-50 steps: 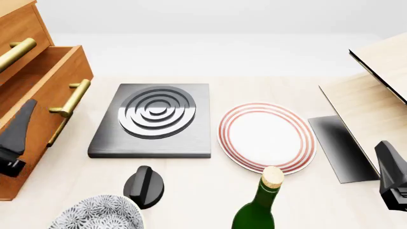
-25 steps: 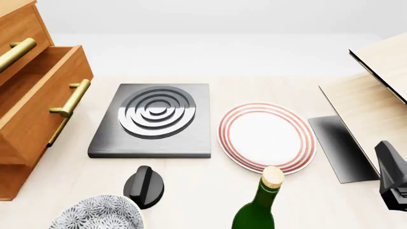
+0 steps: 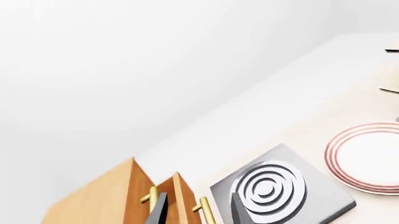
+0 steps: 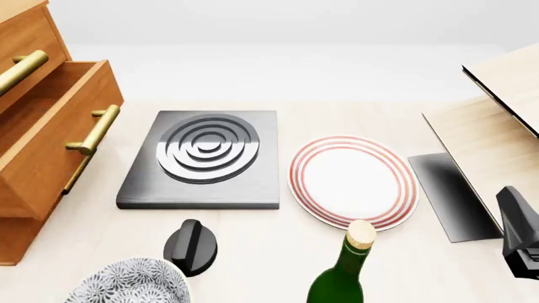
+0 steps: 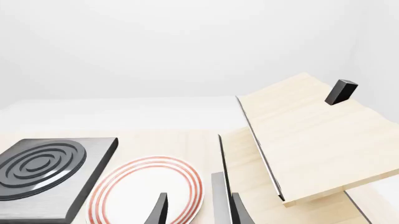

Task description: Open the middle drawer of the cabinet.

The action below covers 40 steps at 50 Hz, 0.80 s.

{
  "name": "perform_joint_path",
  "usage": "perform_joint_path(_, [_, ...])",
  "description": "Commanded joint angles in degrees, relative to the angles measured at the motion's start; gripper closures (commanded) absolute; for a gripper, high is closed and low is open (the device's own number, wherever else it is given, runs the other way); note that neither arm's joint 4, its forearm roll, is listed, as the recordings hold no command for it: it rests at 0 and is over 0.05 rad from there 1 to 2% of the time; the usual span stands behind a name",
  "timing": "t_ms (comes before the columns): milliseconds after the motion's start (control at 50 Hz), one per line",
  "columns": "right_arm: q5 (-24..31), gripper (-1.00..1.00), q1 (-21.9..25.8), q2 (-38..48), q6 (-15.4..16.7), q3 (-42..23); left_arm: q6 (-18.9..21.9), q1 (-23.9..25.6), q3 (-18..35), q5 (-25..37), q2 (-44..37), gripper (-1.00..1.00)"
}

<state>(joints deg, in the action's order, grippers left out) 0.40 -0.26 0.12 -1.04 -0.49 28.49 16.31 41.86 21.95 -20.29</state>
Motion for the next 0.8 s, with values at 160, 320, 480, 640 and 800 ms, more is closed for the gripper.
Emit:
perform_joint_path(160, [-0.18, -1.00, 0.14, 0.06, 0.22, 0.12, -5.98, -0.18, 5.21, 5.99, -2.81, -1.00])
perform_joint_path(320, [-0.19, -1.00, 0.13, 0.06, 0.25, 0.12, -9.76, -1.21, 6.86, 7.83, -4.45, -1.00])
perform_joint_path(480, [-0.18, -1.00, 0.14, 0.06, 0.23, 0.12, -12.07, -3.22, 6.92, 8.20, -5.36, -1.00])
perform_joint_path(640, [-0.18, -1.00, 0.14, 0.06, 0.23, 0.12, -15.18, -5.03, 7.01, 8.36, -7.48, -1.00])
perform_joint_path(800, [-0.18, -1.00, 0.14, 0.06, 0.25, 0.12, -16.99, -5.97, 6.12, 7.91, -8.93, -1.00])
